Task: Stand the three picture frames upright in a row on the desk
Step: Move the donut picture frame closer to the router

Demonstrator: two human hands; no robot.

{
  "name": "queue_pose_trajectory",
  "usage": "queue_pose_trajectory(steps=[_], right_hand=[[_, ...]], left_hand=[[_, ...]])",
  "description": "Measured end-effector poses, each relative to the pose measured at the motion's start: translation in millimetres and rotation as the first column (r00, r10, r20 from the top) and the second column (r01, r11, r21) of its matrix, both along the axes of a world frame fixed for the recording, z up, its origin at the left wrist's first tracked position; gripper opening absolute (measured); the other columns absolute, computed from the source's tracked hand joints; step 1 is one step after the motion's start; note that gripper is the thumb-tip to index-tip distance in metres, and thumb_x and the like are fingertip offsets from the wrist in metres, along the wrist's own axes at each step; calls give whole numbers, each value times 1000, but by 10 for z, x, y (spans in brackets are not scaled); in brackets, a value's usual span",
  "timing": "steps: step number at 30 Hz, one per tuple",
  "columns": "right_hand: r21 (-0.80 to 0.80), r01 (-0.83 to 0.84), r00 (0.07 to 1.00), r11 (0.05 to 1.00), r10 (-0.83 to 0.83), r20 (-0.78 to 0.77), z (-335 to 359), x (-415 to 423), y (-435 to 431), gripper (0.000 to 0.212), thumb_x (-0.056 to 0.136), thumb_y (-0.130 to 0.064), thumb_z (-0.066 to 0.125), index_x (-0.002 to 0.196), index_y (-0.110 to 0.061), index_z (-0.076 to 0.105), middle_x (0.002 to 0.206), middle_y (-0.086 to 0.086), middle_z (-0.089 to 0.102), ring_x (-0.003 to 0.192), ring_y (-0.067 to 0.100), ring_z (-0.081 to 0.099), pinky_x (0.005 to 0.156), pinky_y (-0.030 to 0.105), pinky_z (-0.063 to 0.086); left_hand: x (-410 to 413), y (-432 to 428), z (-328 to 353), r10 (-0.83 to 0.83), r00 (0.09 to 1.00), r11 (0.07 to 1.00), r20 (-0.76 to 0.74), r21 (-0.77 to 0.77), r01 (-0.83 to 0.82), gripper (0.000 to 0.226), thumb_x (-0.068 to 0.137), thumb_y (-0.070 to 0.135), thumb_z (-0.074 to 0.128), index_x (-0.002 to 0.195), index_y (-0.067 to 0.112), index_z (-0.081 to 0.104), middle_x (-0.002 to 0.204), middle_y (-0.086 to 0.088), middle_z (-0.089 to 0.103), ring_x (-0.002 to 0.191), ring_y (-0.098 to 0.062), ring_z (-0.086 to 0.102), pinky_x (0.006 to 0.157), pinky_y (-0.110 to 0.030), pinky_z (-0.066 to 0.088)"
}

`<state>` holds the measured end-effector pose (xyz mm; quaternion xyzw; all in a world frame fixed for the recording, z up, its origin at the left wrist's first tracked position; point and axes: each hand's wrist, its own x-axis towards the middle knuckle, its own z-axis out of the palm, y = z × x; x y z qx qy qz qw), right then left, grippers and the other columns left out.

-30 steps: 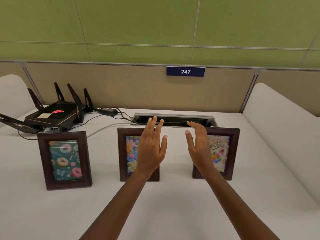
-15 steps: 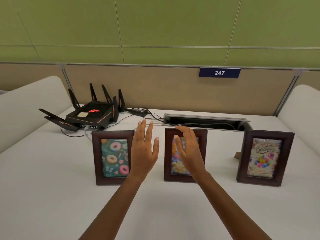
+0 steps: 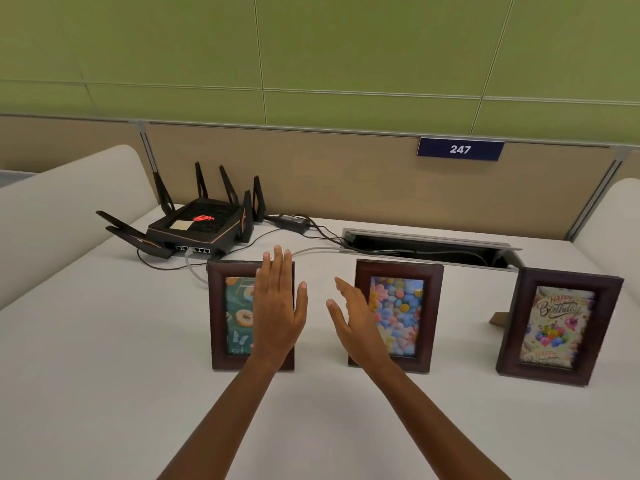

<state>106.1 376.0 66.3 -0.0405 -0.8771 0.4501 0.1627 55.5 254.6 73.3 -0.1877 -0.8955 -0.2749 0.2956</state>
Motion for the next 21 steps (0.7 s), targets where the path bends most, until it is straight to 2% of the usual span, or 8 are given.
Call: queue_pose_trajectory(steps=[3, 6, 8, 12, 14, 17, 21], right_hand=[[-46, -24, 997, 999, 28, 78, -90, -42, -1, 51, 94, -31, 39, 141, -20, 22, 152, 3, 27, 138, 18, 29, 113, 34, 27], [-101, -64, 990, 993, 76, 117, -168, -80, -22, 54, 94, -30, 40, 142, -18, 19, 153, 5, 25, 139, 19, 27, 115, 36, 26], [-148, -81, 985, 986, 102, 137, -217, -94, -50, 55, 94, -28, 42, 142, -16, 19, 153, 6, 24, 140, 19, 26, 116, 36, 25], [-210, -104, 973, 972, 143, 179, -309, -98, -171, 57, 93, -26, 44, 142, -14, 17, 153, 7, 22, 141, 19, 23, 117, 39, 22], [-213, -107, 966, 971, 152, 208, -373, -107, -238, 58, 93, -25, 44, 142, -13, 16, 154, 7, 22, 141, 19, 23, 117, 37, 22], [-230, -96, 962, 969, 149, 230, -453, -139, -354, 58, 93, -23, 45, 142, -12, 15, 153, 8, 22, 141, 20, 24, 116, 35, 23], [-259, -57, 961, 964, 123, 249, -560, -168, -531, 60, 91, -24, 48, 142, -13, 18, 152, 7, 27, 139, 20, 28, 116, 38, 27]], left_hand=[[-9, -65, -43, 58, 998, 998, 11, -26, -58, 61, 95, 46, 11, 143, 10, 18, 150, -17, 31, 140, -27, 13, 116, -41, 8], [-46, -202, -107, 112, 994, 994, 6, -12, -112, 62, 95, 47, 14, 147, 12, 9, 153, -16, 24, 142, -26, 10, 118, -35, 0], [-56, -300, -179, 158, 986, 986, 60, 41, -161, 64, 95, 45, 20, 146, 7, 12, 154, -17, 20, 144, -27, 11, 118, -39, 6], [-67, -507, -333, 209, 962, 963, 177, 135, -234, 71, 91, 48, 16, 146, 4, 16, 155, -17, 17, 144, -31, 13, 115, -43, 10], [-69, -587, -409, 191, 940, 930, 282, 254, -265, 70, 90, 44, 20, 147, 5, 11, 157, -15, 12, 146, -31, 9, 117, -43, 9], [-86, -695, -530, 126, 893, 831, 433, 445, -333, 61, 98, 29, 32, 147, 4, 5, 158, -16, 6, 147, -27, 5, 119, -38, 9], [-91, -866, -681, -61, 835, 748, 547, 579, -325, 56, 99, 25, 28, 148, 9, 6, 158, -11, 13, 145, -25, 16, 118, -37, 21]])
